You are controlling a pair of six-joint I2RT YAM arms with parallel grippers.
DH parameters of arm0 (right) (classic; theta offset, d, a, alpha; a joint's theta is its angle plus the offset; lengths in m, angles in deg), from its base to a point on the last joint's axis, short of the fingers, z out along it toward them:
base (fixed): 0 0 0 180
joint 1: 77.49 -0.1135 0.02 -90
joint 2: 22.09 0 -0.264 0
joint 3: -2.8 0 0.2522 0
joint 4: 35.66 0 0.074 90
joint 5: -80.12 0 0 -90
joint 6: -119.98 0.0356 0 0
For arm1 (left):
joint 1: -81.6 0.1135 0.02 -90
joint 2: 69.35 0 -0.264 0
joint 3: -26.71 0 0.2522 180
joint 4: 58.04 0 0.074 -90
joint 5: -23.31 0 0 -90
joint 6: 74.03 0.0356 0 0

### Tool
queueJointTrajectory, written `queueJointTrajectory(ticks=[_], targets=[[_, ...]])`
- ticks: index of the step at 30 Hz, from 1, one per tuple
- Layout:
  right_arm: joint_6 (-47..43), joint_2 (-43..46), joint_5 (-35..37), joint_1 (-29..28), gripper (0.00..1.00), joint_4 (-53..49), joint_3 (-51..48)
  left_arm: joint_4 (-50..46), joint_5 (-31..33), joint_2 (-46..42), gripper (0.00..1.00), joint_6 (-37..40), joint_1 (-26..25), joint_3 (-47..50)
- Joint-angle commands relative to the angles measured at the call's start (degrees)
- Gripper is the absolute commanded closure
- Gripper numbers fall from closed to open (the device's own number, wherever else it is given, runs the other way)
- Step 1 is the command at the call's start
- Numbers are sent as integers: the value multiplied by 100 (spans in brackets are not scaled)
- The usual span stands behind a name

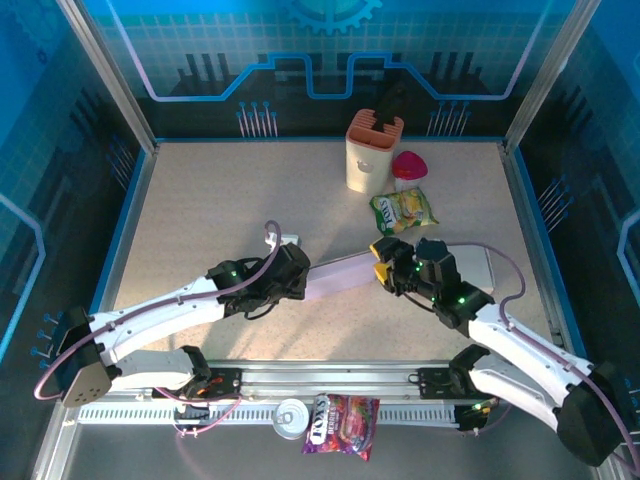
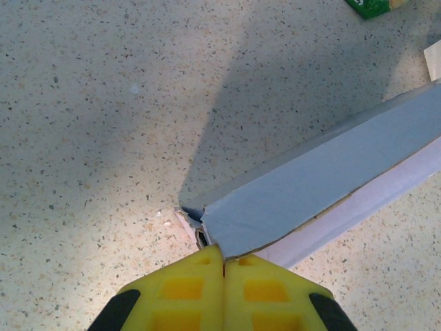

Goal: Fold the paper box

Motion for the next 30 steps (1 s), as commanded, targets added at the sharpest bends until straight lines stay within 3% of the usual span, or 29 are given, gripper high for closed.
queueJointTrajectory(ticks=[1, 4, 9, 11, 17, 25, 30], targets=[[-153, 351, 3, 73, 37, -788, 8, -259, 47, 130, 100, -40, -54, -85], [-229, 552, -25, 67, 33, -990, 31, -257, 62, 121, 100, -30, -54, -102], [-3, 317, -95, 78, 20, -463, -103, -225, 56, 121, 100, -7, -54, -110], [85, 81, -147, 76, 19, -291, -25, -261, 39, 134, 100, -4, -55, -120], [381, -508, -195, 111, 28, 259, -44, -264, 39, 134, 100, -3, -54, -138], [422, -805, -205, 105, 48, 477, -118, -236, 5, 71, 100, 41, -54, -139], [393, -953, -162, 100, 59, 502, -136, -221, -48, -86, 81, 19, -56, -147]])
